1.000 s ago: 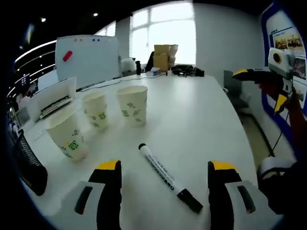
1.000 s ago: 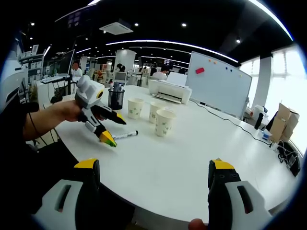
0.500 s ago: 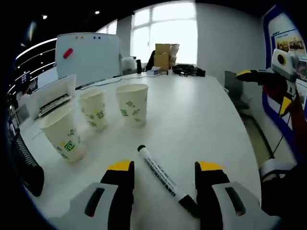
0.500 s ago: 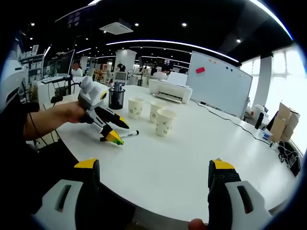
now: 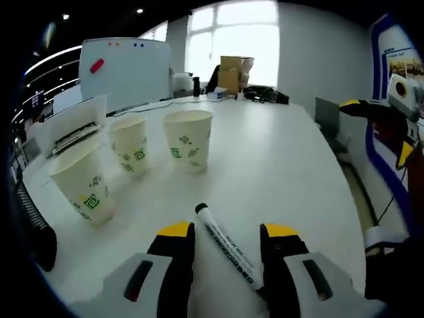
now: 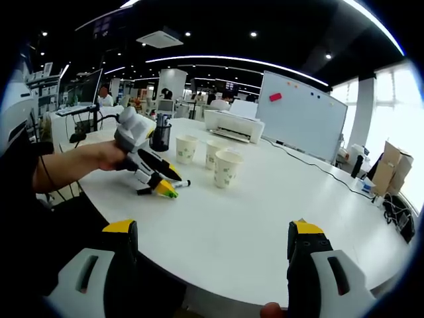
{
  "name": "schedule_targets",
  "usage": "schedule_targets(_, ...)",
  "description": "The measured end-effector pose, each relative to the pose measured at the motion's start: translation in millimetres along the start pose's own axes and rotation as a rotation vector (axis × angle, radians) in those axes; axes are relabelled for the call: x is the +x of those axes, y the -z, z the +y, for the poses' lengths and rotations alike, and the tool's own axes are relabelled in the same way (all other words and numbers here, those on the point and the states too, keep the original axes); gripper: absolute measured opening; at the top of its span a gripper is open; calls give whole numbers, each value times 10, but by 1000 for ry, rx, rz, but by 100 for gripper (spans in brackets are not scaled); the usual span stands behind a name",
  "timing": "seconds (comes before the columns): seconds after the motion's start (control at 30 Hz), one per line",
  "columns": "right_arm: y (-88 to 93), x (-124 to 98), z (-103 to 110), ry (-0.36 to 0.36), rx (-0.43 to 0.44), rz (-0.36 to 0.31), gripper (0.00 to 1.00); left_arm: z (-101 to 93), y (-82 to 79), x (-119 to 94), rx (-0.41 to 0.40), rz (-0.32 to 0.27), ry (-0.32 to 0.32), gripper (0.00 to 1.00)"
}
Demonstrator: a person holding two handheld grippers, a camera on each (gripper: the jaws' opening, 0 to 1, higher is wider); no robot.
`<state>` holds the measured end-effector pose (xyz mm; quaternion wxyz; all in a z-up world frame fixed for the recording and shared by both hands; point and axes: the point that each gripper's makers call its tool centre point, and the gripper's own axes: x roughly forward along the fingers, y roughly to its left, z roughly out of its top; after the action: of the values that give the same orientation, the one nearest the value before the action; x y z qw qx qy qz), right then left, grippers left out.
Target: Place the scattered laser pointers and whiteboard markers into the pen holder and stack the scattered paper cups together
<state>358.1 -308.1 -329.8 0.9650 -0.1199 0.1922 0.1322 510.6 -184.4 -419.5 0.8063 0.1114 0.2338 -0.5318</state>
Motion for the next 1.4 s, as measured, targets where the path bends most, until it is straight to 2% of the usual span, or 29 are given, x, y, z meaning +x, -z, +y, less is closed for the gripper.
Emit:
schedule_targets(0.27, 6, -2, -14, 5, 0, 4, 89, 59, 0, 23, -19, -7, -11, 37)
schedule_targets(0.47, -5, 13, -5, 2, -3, 5, 89, 91, 7, 41, 21, -2, -41, 32)
schedule_targets(0.73, -15, 21, 5, 1, -7, 6, 89, 86, 9, 29, 10, 2, -51, 28)
schedule_targets(1.07, -6, 17, 9, 0, -3, 5, 89, 83, 5, 37, 5, 3, -34, 15)
schedule_targets(1.23, -8, 8, 8, 1, -4, 4, 89, 62, 5, 5, -7, 4, -30, 15)
schedule_targets(1.4, -6, 1, 6, 3, -4, 5, 89, 88, -147, -106, -11, -54, -36, 15)
